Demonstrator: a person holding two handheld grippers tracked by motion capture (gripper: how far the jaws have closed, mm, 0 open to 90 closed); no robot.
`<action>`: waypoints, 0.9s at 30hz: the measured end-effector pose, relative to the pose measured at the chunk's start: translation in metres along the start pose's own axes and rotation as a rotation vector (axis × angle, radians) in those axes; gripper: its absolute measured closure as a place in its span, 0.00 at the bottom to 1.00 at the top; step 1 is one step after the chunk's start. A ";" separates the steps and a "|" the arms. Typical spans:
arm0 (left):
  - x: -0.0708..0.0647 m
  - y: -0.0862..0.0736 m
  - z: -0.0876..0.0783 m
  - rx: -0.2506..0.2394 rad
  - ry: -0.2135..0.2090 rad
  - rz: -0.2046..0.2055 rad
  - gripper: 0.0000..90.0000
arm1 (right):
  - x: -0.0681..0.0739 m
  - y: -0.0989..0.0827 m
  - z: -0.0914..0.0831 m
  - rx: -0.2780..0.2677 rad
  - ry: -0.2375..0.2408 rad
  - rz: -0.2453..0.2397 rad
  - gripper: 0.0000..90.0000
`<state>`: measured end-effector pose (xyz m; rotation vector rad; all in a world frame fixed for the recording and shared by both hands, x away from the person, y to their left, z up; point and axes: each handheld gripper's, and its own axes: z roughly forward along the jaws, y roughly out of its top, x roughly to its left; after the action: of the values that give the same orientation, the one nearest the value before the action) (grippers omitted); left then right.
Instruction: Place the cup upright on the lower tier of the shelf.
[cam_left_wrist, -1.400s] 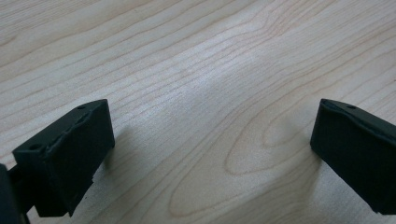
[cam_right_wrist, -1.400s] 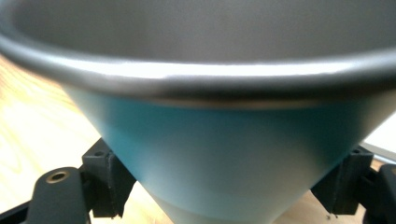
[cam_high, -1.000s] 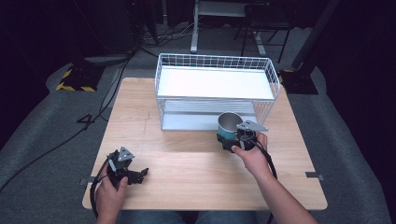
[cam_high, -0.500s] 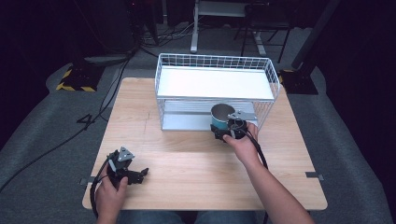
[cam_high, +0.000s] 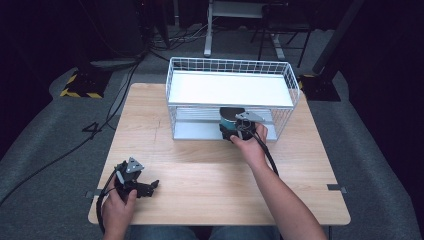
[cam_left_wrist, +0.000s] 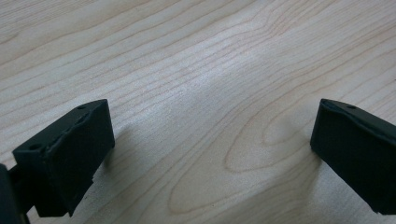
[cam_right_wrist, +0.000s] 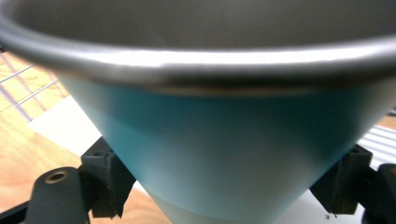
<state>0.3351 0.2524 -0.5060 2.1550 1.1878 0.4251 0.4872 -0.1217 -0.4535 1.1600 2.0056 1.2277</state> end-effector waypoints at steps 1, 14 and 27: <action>0.000 0.000 0.000 0.000 0.000 0.000 0.00 | 0.000 0.000 0.000 0.000 0.000 0.000 0.23; 0.000 0.000 0.000 -0.001 0.002 -0.003 0.00 | 0.010 0.004 0.019 -0.050 -0.049 0.032 0.23; 0.000 0.000 0.000 -0.002 0.003 -0.004 0.00 | 0.009 -0.001 0.025 -0.066 -0.092 0.028 0.23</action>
<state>0.3344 0.2523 -0.5061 2.1513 1.1926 0.4277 0.5016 -0.1024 -0.4658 1.1936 1.8743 1.2224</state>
